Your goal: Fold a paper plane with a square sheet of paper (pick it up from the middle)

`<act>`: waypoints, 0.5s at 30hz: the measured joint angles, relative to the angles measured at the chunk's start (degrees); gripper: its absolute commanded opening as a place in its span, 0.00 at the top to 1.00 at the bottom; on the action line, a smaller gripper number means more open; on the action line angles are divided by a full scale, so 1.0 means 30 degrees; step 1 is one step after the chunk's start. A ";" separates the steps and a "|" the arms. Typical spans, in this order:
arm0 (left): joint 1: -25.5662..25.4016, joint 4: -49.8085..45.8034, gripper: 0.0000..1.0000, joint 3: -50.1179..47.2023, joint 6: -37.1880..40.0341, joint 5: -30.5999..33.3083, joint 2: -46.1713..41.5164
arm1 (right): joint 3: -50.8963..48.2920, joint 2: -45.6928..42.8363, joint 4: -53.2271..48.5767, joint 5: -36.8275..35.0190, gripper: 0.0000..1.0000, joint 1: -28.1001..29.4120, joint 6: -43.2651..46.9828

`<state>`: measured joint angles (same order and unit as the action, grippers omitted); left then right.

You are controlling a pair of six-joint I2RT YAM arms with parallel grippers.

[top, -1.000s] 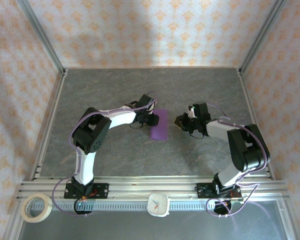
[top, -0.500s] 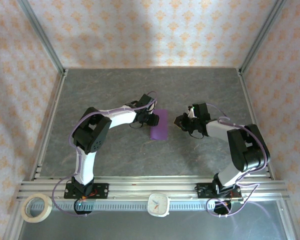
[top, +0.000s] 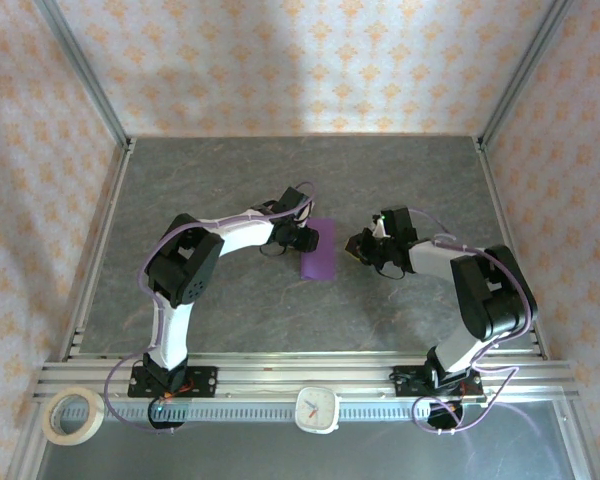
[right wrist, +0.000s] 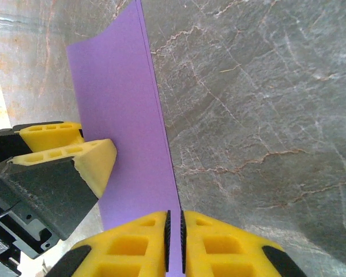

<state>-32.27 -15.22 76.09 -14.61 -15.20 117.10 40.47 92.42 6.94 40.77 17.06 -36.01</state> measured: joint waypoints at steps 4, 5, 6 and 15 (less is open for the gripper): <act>0.0015 -0.0058 0.54 0.0015 0.0066 0.0095 0.0015 | 0.0007 0.0015 0.0000 0.0000 0.85 0.0015 0.0007; 0.0015 -0.0066 0.54 0.0015 0.0058 0.0102 0.0015 | 0.0007 0.0022 0.0000 0.0000 0.85 0.0015 0.0000; 0.0015 -0.0066 0.54 0.0015 0.0066 0.0109 0.0015 | 0.0007 0.0036 0.0000 0.0000 0.85 0.0015 0.0000; 0.0015 -0.0073 0.54 0.0015 0.0066 0.0146 0.0015 | 0.0015 0.0124 0.0000 0.0000 0.85 0.0022 0.0007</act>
<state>-32.23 -15.44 76.14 -14.41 -14.76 117.14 40.51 92.79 6.94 40.77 17.12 -35.99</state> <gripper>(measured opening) 0.458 0.154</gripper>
